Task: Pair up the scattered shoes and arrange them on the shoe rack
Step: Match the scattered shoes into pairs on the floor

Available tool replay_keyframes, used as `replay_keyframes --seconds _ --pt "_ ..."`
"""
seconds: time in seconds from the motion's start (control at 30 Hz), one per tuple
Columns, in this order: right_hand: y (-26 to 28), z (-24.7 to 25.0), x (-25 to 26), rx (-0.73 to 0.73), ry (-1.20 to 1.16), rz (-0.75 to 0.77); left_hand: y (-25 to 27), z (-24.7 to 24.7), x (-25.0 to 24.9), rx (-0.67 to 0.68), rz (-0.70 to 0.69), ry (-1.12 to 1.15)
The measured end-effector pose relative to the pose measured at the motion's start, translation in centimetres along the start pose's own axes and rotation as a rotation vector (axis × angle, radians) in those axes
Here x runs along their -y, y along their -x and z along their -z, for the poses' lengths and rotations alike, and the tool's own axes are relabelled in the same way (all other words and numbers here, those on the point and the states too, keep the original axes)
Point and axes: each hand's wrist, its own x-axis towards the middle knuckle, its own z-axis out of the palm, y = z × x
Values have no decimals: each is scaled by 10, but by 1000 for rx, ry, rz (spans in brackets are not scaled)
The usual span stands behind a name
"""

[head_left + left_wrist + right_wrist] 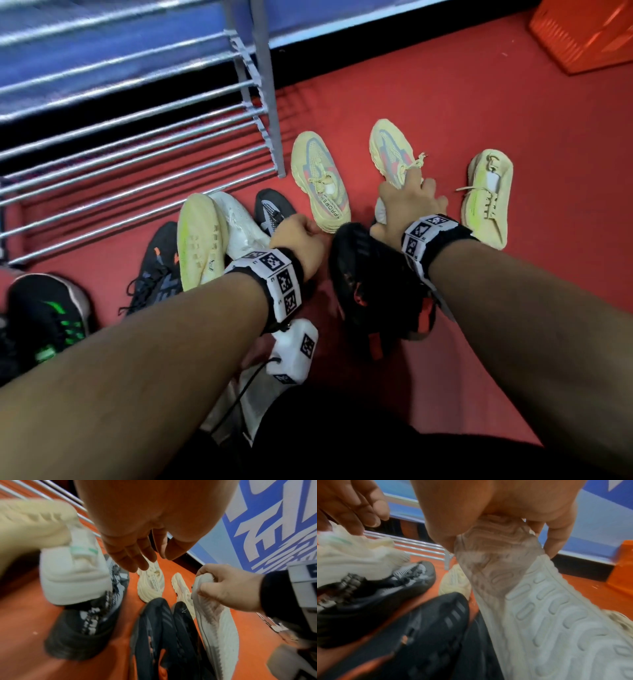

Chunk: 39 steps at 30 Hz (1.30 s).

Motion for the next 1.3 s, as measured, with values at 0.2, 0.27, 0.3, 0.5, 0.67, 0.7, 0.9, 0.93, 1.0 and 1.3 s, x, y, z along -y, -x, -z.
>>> replay_keyframes --seconds 0.2,0.27,0.3,0.5,0.67,0.7,0.9,0.93,1.0,1.3 --pt "8 68 63 -71 -56 189 21 76 9 -109 0 -23" --pt "13 93 84 -93 -141 223 27 100 14 -151 4 -14" --pt "16 106 95 -99 -200 241 29 109 18 -173 11 -9" --pt "37 128 153 -252 -521 352 46 130 28 -167 101 280" --pt "41 98 168 -272 -515 421 48 125 33 -70 58 443" --pt "41 90 165 -255 -503 410 45 122 35 -64 50 456" --pt "34 46 122 88 -533 297 33 95 28 34 76 478" --pt "35 38 116 131 -521 279 30 87 26 46 93 494" --pt "34 23 106 200 -516 230 25 74 23 80 136 467" --pt "39 -7 104 335 -664 82 5 59 41 -11 152 -188"
